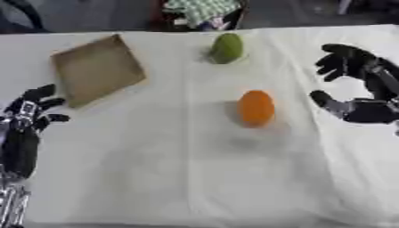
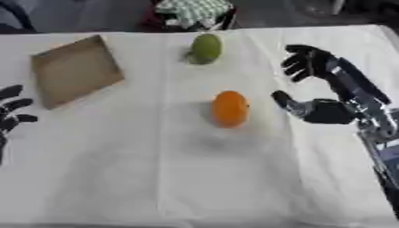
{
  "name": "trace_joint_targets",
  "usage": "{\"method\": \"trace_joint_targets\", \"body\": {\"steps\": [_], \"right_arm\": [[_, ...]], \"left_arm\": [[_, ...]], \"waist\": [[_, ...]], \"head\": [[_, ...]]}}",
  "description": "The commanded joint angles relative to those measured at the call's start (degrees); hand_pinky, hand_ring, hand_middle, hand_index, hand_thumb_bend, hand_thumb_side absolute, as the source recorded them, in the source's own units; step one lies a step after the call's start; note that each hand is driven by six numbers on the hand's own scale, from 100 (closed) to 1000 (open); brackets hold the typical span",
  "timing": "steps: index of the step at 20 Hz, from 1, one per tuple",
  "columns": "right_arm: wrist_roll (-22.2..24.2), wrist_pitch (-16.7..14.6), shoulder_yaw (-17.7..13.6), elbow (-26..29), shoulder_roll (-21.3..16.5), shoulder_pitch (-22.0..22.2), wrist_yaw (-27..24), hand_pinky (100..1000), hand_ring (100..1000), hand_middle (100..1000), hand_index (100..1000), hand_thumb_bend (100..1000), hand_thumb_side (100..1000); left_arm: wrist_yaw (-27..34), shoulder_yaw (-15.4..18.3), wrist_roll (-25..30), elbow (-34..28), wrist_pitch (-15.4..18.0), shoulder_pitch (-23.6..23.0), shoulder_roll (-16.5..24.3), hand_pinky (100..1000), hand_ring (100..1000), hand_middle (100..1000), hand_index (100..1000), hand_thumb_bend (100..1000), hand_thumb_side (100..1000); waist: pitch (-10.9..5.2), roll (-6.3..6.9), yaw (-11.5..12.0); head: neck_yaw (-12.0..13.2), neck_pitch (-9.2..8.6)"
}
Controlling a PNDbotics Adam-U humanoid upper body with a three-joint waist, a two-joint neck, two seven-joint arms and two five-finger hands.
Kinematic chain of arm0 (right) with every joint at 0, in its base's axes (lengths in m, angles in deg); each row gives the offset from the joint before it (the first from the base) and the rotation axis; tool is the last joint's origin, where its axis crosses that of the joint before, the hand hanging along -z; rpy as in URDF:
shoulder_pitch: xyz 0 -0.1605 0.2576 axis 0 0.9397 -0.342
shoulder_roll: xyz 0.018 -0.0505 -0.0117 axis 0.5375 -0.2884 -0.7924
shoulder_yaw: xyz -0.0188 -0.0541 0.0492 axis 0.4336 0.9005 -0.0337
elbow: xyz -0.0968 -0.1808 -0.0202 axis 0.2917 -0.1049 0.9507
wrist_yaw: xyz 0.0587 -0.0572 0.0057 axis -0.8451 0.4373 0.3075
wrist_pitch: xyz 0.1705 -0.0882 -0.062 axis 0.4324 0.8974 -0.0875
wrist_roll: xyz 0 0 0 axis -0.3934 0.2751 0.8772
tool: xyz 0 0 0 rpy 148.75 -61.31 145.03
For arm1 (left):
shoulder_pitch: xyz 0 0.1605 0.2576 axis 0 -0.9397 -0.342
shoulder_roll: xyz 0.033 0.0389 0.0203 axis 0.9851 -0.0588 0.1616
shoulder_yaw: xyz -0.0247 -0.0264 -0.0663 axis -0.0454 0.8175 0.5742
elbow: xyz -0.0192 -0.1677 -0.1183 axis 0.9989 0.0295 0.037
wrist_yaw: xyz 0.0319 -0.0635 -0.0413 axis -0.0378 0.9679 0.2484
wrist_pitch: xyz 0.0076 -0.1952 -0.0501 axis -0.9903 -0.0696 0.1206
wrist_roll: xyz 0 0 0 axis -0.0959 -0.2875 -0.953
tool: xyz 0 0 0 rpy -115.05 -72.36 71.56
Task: Pick up objects on the table and place them in the box.
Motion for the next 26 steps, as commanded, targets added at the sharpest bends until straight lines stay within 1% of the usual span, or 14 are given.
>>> {"method": "trace_joint_targets", "body": {"steps": [1,4,7,10,14,17,22,26], "right_arm": [[3.13,-0.51,2.76,-1.96,-3.57,-2.66,-1.24,660,719,720,924,383,332],[6.09,-0.71,5.46,-4.82,-4.32,-5.55,-1.12,664,722,726,926,382,330],[8.16,-1.03,7.22,-7.55,-4.35,-7.76,-0.46,668,724,731,927,382,327],[10.11,-1.59,8.99,-10.79,-4.06,-9.72,1.26,675,728,736,930,384,326],[12.28,-2.9,10.91,-14.11,-3.47,-11.44,3.75,682,764,744,936,383,322],[13.67,-3.83,12.34,-16.94,-2.64,-12.77,5.96,689,770,751,938,380,321],[14.71,-5.91,13.65,-21.23,-1.09,-14.93,10.31,696,773,758,939,377,319],[14.95,-7.38,14.21,-23.1,-0.14,-16.26,13.26,704,777,764,933,371,318]], "left_arm": [[-0.06,-0.17,0.34,-0.61,0.09,0.62,0.75,603,757,800,724,100,710],[-0.04,-0.32,0.5,-0.57,0.05,0.63,0.73,603,757,801,724,100,710],[-0.02,-0.35,0.54,-0.58,0.06,0.63,0.75,603,757,801,724,100,711],[0.0,-0.45,0.64,-0.53,0.03,0.6,0.76,603,757,801,724,100,711],[0.0,-0.51,0.7,-0.48,0.02,0.59,0.78,603,757,801,724,100,712],[0.0,-0.62,0.82,-0.44,0.01,0.63,0.73,603,757,801,724,100,712],[0.04,-0.63,0.83,-0.42,0.02,0.58,0.74,603,757,801,724,100,712],[0.05,-0.71,0.91,-0.41,0.0,0.63,0.69,603,757,801,724,100,711]], "waist": [[-0.78,-0.23,0.17],[-0.83,-0.26,0.4],[-0.87,-0.28,0.59],[-0.91,-0.31,0.75],[-0.99,-0.4,0.81],[-1.07,-0.37,0.85],[-1.15,-0.21,0.97],[-1.17,-0.15,1.02]], "head": [[-0.45,0.29],[-0.82,0.29],[-1.19,0.29],[-1.51,0.29],[-1.7,0.29],[-1.86,0.29],[-2.28,0.29],[-2.41,0.29]]}}
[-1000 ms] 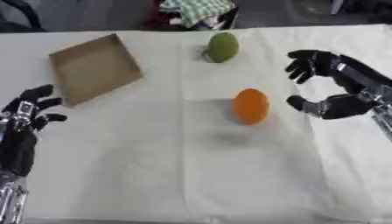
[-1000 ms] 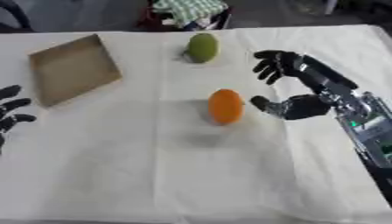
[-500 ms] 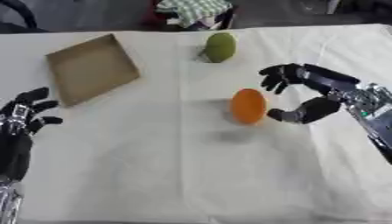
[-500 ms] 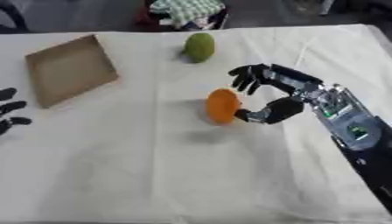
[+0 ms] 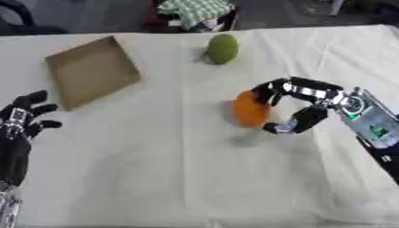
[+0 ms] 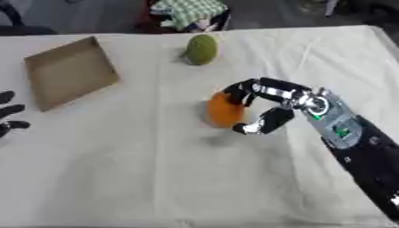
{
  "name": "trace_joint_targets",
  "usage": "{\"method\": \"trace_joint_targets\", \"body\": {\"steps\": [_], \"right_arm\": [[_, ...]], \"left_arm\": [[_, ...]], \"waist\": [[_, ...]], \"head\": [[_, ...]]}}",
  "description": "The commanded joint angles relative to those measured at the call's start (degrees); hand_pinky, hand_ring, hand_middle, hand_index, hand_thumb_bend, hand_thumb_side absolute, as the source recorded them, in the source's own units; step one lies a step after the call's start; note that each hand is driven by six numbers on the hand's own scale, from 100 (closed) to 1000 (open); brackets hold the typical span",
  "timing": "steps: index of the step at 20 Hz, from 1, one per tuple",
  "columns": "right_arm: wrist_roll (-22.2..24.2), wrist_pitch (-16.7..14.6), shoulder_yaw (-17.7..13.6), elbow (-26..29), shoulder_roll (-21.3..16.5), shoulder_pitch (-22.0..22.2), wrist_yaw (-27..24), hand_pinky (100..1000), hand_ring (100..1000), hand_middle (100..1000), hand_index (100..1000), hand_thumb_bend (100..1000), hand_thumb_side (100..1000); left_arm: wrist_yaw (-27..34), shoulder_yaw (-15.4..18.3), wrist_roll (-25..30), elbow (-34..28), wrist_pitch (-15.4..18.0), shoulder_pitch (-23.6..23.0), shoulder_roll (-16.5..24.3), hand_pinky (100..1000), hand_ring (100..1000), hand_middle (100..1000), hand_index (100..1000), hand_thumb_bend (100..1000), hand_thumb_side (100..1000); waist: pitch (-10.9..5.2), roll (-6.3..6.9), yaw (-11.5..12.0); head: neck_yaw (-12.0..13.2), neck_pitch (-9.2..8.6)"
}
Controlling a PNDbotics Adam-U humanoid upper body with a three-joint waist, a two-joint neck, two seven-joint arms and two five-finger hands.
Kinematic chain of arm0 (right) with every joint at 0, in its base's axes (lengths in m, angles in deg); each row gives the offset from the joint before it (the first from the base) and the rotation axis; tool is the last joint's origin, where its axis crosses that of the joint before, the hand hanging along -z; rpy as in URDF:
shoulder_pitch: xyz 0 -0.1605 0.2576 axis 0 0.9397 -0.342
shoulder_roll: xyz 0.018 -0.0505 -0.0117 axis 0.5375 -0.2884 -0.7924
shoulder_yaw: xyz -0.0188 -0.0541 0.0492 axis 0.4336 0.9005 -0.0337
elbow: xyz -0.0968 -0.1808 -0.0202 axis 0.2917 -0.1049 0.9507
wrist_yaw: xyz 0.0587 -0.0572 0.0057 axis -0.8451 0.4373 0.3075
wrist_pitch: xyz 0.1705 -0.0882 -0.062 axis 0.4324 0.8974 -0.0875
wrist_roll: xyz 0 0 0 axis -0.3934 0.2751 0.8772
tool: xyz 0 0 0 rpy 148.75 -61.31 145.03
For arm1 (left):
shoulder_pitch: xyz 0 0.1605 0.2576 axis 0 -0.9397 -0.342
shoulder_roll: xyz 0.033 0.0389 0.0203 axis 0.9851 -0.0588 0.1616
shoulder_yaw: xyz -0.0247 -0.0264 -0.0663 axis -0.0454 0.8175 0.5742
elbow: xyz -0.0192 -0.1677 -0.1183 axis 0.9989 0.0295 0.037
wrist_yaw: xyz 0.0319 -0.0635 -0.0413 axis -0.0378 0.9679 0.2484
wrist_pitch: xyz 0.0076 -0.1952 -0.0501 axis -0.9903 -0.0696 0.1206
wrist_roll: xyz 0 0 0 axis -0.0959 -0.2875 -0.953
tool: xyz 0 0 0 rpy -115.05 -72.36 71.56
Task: Pick up objects on the table and place them in the box.
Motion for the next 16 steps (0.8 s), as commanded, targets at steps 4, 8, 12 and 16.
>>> {"method": "trace_joint_targets", "body": {"steps": [4,8,12,16], "right_arm": [[0.58,-2.46,0.73,-1.9,0.01,-2.5,5.96,717,782,771,921,349,306],[-1.0,-3.43,0.61,-3.34,0.41,-3.87,10.23,714,773,754,888,269,258],[-5.57,-4.04,0.2,-4.54,0.76,-5.33,15.1,695,738,684,795,190,175],[-11.43,-5.0,0.03,-5.78,1.17,-6.39,19.81,672,694,582,613,100,100]], "left_arm": [[0.04,-0.16,0.31,-0.71,0.1,0.62,0.68,603,757,801,724,100,712],[0.05,-0.21,0.32,-0.71,0.09,0.64,0.66,603,757,801,724,100,712],[0.05,-0.24,0.32,-0.69,0.08,0.62,0.64,603,757,801,724,100,713],[0.07,-0.28,0.35,-0.68,0.07,0.64,0.6,603,757,801,724,100,715]], "waist": [[-0.86,0.08,0.17],[-0.89,0.08,0.32],[-0.93,0.06,0.46],[-0.94,0.05,0.59]], "head": [[-0.48,0.29],[-0.65,0.29],[-0.78,0.29],[-0.92,0.29]]}}
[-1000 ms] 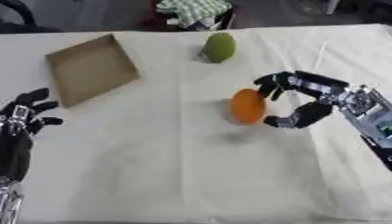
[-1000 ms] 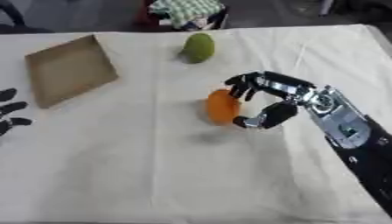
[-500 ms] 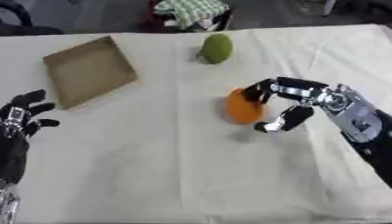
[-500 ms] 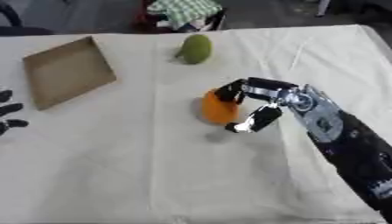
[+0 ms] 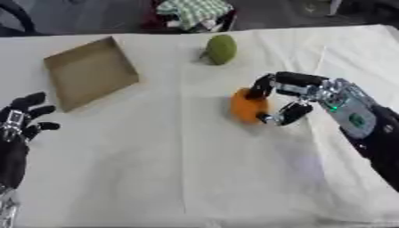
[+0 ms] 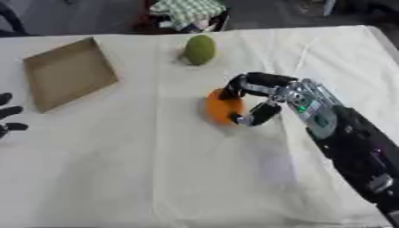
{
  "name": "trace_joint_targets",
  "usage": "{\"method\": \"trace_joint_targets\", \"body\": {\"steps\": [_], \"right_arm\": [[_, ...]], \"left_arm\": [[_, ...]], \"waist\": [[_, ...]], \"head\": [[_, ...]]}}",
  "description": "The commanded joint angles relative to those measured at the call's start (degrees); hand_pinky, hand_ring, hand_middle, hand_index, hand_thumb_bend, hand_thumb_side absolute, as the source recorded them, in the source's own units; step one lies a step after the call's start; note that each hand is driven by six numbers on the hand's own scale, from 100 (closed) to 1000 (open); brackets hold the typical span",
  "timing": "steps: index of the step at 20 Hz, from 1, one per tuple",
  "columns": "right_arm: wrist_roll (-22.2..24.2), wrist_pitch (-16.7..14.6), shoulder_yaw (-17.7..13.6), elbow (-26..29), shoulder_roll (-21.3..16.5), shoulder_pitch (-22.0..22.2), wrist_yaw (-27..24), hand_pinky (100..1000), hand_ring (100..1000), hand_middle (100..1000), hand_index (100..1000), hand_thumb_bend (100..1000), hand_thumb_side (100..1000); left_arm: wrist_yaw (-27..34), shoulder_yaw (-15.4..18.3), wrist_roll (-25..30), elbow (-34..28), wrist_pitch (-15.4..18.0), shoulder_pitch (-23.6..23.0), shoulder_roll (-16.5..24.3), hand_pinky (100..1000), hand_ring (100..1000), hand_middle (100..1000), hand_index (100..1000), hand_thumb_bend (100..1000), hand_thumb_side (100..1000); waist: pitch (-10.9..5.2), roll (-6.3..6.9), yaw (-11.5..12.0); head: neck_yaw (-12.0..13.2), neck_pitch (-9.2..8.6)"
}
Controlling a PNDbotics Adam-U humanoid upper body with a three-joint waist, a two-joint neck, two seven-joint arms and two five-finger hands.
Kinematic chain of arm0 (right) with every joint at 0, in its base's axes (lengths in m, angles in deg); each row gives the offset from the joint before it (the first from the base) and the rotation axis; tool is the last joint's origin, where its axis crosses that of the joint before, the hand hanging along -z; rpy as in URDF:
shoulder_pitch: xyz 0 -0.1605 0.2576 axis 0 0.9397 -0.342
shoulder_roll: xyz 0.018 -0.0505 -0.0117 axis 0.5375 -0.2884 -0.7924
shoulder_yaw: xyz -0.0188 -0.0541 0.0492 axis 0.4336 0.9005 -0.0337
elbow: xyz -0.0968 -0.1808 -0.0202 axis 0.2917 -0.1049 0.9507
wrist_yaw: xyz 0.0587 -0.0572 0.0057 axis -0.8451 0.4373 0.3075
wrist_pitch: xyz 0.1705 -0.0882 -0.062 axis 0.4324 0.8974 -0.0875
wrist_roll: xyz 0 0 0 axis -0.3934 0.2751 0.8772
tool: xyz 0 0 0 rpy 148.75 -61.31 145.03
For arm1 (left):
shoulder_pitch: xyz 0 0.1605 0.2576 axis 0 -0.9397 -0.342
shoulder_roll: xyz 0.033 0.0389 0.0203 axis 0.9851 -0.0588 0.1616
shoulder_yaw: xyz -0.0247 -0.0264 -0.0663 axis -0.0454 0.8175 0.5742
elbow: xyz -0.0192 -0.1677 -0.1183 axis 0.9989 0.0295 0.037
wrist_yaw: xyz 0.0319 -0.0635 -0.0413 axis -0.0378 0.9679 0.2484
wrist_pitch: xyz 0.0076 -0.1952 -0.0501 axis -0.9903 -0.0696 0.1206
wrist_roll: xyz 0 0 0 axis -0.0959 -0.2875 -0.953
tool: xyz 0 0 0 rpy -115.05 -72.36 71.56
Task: Pick up objects on the table and place them in the box.
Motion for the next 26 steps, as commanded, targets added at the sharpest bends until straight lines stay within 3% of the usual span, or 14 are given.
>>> {"method": "trace_joint_targets", "body": {"steps": [1,5,14,19,26], "right_arm": [[-4.45,-0.7,-0.57,-0.83,-0.55,-1.33,3.61,665,682,557,534,100,100],[-8.8,-1.86,-0.35,-1.62,-0.4,-1.94,5.81,650,662,517,398,100,100],[-10.17,-2.42,0.01,-0.21,-1.88,-9.52,3.8,657,664,521,391,100,100],[-9.17,-2.23,0.01,-3.27,-0.55,-15.8,3.46,662,667,527,392,100,100],[-9.93,-2.04,-2.71,-11.76,4.97,-22.83,7.1,655,666,523,393,100,100]], "left_arm": [[0.07,0.02,0.15,-0.69,0.09,0.64,0.6,603,757,801,724,100,715],[0.09,0.03,0.12,-0.69,0.1,0.61,0.64,603,757,800,724,100,716],[0.07,-0.34,0.47,-0.75,0.05,0.84,0.5,603,757,800,724,100,715],[0.52,-1.46,1.48,-0.94,-0.06,1.98,-0.38,603,756,799,724,100,709],[1.33,-3.68,3.59,-1.24,-0.44,4.42,-1.92,603,755,798,723,100,702]], "waist": [[-0.86,0.02,0.15],[-0.83,-0.02,0.23],[-0.98,-0.28,1.39],[-1.41,-0.1,4.66],[-1.04,0.2,11.21]], "head": [[-0.19,0.29],[-0.19,0.29],[-0.52,0.29],[-1.94,0.29],[-7.25,0.29]]}}
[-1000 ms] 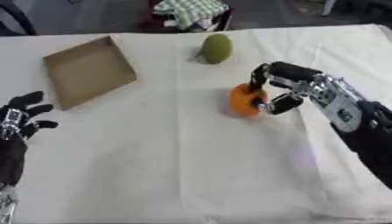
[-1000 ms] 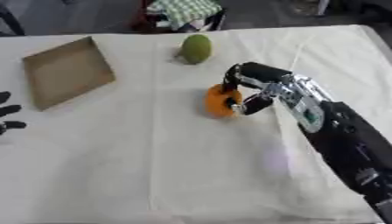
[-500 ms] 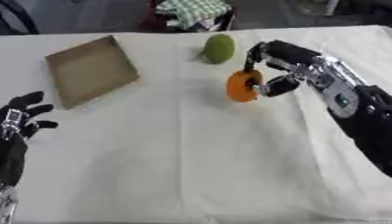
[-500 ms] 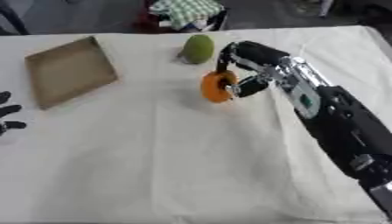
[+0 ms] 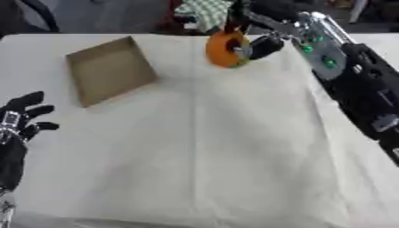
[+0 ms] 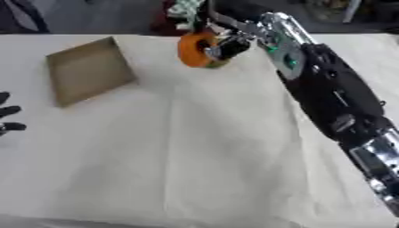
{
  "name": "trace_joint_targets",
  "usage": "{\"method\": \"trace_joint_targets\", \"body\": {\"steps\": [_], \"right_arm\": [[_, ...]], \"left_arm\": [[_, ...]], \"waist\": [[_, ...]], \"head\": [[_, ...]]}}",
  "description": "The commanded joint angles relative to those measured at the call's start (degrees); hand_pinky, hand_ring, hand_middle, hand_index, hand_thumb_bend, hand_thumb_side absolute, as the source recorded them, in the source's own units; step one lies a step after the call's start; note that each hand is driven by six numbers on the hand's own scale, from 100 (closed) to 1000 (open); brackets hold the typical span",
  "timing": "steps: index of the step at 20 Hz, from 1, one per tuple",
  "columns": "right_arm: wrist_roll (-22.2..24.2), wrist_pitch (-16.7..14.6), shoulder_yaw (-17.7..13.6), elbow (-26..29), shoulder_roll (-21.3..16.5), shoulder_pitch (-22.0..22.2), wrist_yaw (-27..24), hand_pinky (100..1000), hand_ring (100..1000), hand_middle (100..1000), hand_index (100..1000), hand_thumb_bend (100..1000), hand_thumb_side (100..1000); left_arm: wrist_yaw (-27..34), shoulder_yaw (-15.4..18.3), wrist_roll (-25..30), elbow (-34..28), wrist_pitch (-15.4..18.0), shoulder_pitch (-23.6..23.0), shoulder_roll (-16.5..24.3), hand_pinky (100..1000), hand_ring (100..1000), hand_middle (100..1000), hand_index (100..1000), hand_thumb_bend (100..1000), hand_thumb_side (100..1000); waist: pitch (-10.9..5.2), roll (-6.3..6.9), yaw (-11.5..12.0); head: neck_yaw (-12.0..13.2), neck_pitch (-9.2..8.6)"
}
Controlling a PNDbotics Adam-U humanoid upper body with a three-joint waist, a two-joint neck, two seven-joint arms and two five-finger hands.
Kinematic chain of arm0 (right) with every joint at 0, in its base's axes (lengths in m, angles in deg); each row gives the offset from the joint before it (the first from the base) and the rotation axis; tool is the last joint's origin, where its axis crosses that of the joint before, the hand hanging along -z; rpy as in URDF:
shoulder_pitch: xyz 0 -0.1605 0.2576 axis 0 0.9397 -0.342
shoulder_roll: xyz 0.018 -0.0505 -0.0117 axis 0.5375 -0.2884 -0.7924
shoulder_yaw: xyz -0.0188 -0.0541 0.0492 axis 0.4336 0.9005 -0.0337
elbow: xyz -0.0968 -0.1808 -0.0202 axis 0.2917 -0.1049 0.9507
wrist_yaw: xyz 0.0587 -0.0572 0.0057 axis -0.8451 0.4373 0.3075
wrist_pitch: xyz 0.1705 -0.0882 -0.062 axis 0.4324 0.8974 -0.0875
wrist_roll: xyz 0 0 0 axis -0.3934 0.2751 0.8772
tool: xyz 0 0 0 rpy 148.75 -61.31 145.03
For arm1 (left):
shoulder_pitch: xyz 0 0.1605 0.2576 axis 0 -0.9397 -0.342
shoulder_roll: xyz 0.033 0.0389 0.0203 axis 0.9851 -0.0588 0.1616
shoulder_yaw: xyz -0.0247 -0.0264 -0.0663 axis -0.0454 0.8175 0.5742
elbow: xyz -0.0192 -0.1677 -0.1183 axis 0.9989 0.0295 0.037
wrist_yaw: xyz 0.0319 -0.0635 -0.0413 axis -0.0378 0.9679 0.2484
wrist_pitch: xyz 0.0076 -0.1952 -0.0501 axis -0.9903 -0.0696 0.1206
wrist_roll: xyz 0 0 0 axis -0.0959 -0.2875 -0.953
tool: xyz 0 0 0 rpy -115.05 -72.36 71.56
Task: Pick up objects on the table and place them in the box.
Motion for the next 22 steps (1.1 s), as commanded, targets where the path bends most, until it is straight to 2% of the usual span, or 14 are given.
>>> {"method": "trace_joint_targets", "body": {"steps": [1,3,7,11,16,19,20,21,22], "right_arm": [[-0.97,0.19,-2.19,-3.22,1.05,-2.8,2.04,655,666,523,393,100,100],[-1.85,0.29,-3.04,-4.91,1.45,-3.46,3.19,651,665,520,393,100,100],[-4.61,1.48,-5.13,-8.41,1.86,-4.79,5.99,648,666,521,395,100,100],[-6.4,2.26,-6.56,-10.79,2.03,-5.4,8.33,645,666,521,395,100,100],[-8.97,3.12,-7.54,-14.14,4.25,-6.16,12.72,645,672,528,406,100,100],[-11.79,4.2,-8.59,-17.26,5.61,-6.43,16.89,646,679,541,428,100,100],[-13.29,4.96,-9.06,-18.26,6.03,-6.58,18.35,650,687,553,476,100,100],[-14.96,5.64,-9.35,-18.94,6.35,-6.74,19.72,654,699,572,569,100,120],[-16.43,5.95,-9.32,-19.22,6.57,-6.88,20.99,676,732,629,729,154,207]], "left_arm": [[0.66,-1.03,1.16,-1.31,-0.08,1.92,-0.42,603,755,798,724,100,701],[0.92,-1.55,1.71,-1.51,-0.15,2.77,-0.88,603,755,798,724,100,696],[1.72,-3.1,3.2,-2.31,-0.44,5.6,-2.37,603,755,797,724,100,689],[2.52,-4.45,4.63,-3.17,-0.77,8.14,-3.68,604,754,797,724,100,683],[3.08,-5.39,5.63,-3.67,-1.21,9.64,-4.57,604,755,797,724,100,685],[3.34,-5.88,6.14,-3.89,-1.38,10.3,-5.04,604,755,797,724,100,686],[3.38,-5.98,6.26,-3.92,-1.44,10.44,-5.09,604,755,797,724,100,686],[3.4,-6.05,6.33,-3.92,-1.5,10.53,-5.12,604,755,797,724,100,686],[3.4,-6.09,6.39,-3.95,-1.51,10.59,-5.1,604,755,797,724,100,686]], "waist": [[-0.4,0.29,1.77],[-0.06,0.38,3.79],[1.18,0.14,10.8],[2.33,-0.38,16.57],[3.91,-0.99,20.33],[4.65,-1.2,21.45],[4.82,-1.23,21.6],[4.96,-1.25,21.64],[5.06,-1.31,21.57]], "head": [[-2.85,0.22],[-4.54,-0.19],[-10.39,-2.35],[-16.04,-4.5],[-20.2,-5.83],[-21.4,-6.11],[-21.49,-6.14],[-21.52,-6.14],[-21.48,-6.14]]}}
